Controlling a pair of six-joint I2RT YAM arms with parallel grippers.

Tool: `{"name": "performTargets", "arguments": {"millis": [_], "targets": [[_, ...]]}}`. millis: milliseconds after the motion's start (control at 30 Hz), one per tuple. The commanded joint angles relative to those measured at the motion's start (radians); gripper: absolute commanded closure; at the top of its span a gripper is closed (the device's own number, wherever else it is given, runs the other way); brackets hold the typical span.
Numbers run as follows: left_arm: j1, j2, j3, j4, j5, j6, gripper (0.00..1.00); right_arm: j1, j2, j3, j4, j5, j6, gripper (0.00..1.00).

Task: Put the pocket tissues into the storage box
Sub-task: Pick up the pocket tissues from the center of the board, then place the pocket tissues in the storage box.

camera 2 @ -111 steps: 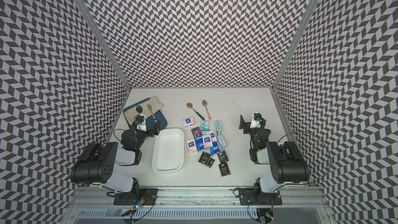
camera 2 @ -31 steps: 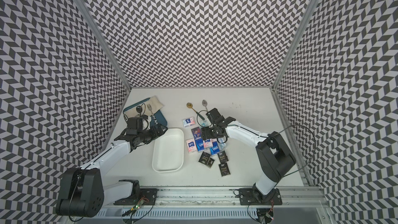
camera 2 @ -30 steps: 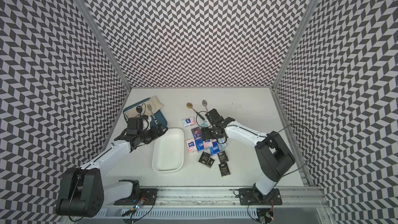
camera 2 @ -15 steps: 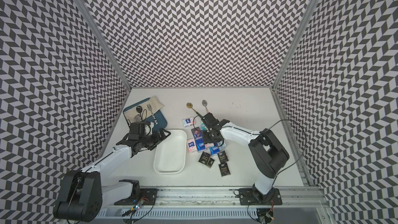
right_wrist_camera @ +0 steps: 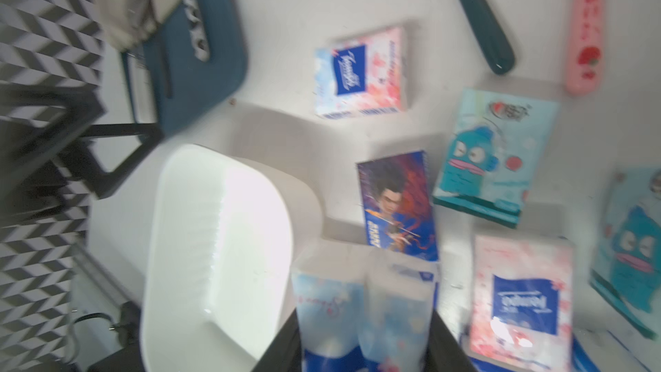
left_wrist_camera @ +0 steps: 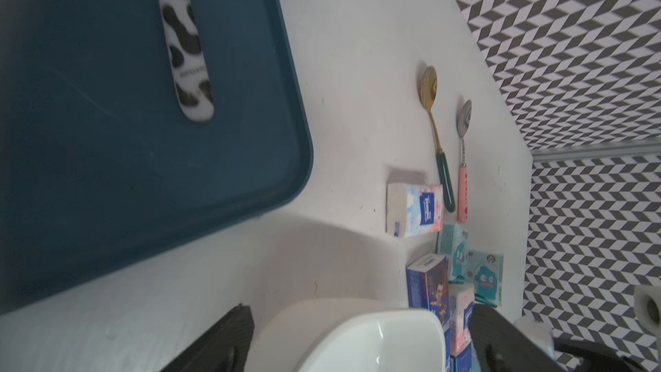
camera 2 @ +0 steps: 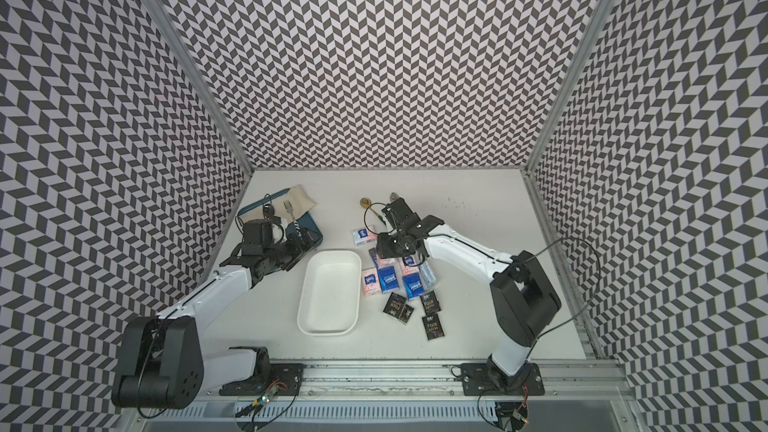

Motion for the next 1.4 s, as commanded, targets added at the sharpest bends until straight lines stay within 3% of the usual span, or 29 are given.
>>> {"name": "performTargets", "arguments": {"millis": [0, 200, 433, 633, 867, 1133, 1367], "targets": [[0.056, 0.033, 0.041, 0.044, 0.000, 0.012, 0.00, 0.056, 0.019, 0.042, 0.100, -0.141, 0.048, 0.55], [0.112, 0.019, 0.070, 0.028, 0.015, 0.009, 0.00, 0.153, 0.128, 0.117, 0.170, -0.215, 0.128, 0.55], [0.120, -0.069, 0.063, -0.060, 0.013, 0.045, 0.00, 0.182, 0.234, 0.085, 0.347, -0.274, 0.341, 0.55], [0.120, -0.174, 0.003, -0.117, 0.037, 0.052, 0.00, 0.193, 0.314, 0.130, 0.387, -0.205, 0.428, 0.55], [0.120, -0.277, -0.096, -0.153, 0.074, 0.039, 0.00, 0.208, 0.406, 0.220, 0.373, -0.129, 0.454, 0.55], [0.120, -0.326, -0.171, -0.182, 0.128, 0.026, 0.00, 0.208, 0.557, 0.441, 0.243, -0.061, 0.387, 0.53], [0.120, -0.340, -0.211, -0.173, 0.145, 0.006, 0.00, 0.208, 0.589, 0.473, 0.255, -0.051, 0.411, 0.48]]}}
